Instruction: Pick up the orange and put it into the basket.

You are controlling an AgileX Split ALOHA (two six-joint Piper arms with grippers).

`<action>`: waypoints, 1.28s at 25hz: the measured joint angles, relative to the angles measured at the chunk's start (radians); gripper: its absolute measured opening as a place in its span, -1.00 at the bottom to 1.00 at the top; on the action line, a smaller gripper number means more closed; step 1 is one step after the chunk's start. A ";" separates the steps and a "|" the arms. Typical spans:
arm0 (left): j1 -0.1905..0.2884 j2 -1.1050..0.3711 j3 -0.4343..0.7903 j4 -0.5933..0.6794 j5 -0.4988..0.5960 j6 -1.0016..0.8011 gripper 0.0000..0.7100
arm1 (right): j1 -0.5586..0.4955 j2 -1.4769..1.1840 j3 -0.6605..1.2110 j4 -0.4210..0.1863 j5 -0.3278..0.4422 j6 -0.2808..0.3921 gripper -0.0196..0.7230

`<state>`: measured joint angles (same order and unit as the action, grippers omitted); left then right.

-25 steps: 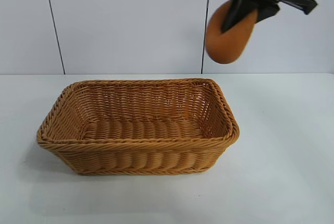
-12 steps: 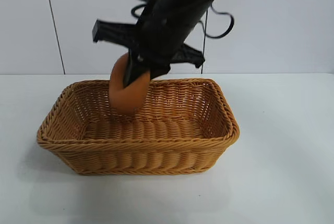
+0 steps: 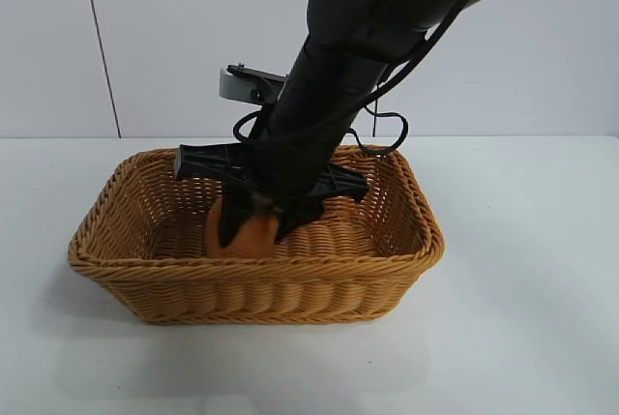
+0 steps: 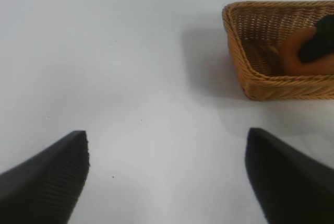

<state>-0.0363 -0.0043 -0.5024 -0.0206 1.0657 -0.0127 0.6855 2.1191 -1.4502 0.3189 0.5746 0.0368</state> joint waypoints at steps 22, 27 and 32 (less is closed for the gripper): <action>0.000 0.000 0.000 0.001 0.000 0.000 0.64 | -0.112 -0.041 -0.453 -0.397 0.634 0.129 0.81; 0.000 0.000 0.000 0.001 0.000 0.000 0.64 | -0.242 -0.041 -0.453 -0.402 0.636 0.123 0.81; 0.000 0.000 0.000 0.001 0.000 0.000 0.64 | -0.429 -0.041 -0.453 -0.407 0.636 0.100 0.81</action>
<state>-0.0363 -0.0043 -0.5024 -0.0197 1.0657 -0.0127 0.2560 2.0786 -1.9032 -0.0880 1.2105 0.1367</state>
